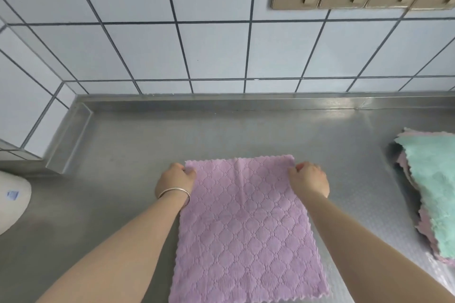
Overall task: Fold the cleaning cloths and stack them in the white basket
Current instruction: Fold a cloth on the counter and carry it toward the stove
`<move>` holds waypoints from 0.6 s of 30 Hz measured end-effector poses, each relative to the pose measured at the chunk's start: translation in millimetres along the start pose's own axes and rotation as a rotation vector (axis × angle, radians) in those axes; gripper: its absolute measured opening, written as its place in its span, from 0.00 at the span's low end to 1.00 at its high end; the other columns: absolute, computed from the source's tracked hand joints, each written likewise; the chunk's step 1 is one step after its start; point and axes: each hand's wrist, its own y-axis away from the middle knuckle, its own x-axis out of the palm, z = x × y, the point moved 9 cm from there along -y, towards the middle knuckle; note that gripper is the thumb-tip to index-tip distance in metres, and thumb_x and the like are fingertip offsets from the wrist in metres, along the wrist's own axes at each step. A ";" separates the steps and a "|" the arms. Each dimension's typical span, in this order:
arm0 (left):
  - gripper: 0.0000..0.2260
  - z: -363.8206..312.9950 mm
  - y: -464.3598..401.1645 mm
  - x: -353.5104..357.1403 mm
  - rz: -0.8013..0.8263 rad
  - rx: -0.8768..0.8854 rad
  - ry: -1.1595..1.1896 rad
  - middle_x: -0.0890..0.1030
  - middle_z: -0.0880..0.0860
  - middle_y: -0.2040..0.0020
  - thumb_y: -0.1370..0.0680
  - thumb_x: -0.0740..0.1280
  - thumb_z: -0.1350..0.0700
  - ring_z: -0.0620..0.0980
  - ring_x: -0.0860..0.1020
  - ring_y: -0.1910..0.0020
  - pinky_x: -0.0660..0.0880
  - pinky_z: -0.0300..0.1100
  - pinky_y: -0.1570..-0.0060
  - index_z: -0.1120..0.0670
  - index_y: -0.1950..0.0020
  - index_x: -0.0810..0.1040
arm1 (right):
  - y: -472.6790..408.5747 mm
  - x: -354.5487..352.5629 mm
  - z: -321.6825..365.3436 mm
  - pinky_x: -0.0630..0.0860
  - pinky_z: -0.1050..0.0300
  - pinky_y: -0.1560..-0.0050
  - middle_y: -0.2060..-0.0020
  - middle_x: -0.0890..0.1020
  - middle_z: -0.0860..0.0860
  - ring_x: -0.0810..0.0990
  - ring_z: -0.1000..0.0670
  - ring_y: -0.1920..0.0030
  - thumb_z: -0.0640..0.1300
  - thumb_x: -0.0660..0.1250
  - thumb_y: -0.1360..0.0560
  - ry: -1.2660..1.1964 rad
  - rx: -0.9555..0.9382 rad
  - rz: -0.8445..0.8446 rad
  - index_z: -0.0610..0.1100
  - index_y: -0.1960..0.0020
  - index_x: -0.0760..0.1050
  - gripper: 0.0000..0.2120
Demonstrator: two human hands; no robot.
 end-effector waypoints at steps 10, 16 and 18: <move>0.13 -1.9 -1.4 -6.1 -0.136 -0.034 -0.046 0.80 0.59 0.48 0.22 0.59 0.48 0.62 0.78 0.50 0.73 0.47 0.53 0.53 0.45 0.75 | -0.8 3.2 -4.7 0.68 0.51 0.43 0.41 0.76 0.44 0.71 0.43 0.39 0.48 0.56 0.21 0.182 0.026 -0.096 0.40 0.39 0.71 0.16; 0.14 -58.7 60.7 -0.4 -0.406 0.535 -0.073 0.78 0.56 0.48 0.29 0.64 0.54 0.59 0.78 0.50 0.74 0.51 0.55 0.54 0.44 0.77 | 60.0 14.9 65.1 0.76 0.49 0.55 0.49 0.79 0.44 0.79 0.41 0.52 0.43 0.58 0.33 0.075 -0.509 -0.321 0.42 0.45 0.76 0.19; 0.19 -72.9 85.6 39.5 -0.251 0.681 -0.191 0.78 0.52 0.41 0.28 0.57 0.49 0.54 0.75 0.42 0.68 0.52 0.44 0.51 0.41 0.78 | 96.9 50.8 91.5 0.73 0.49 0.43 0.41 0.78 0.46 0.78 0.43 0.42 0.45 0.56 0.30 0.083 -0.751 -0.172 0.44 0.39 0.75 0.21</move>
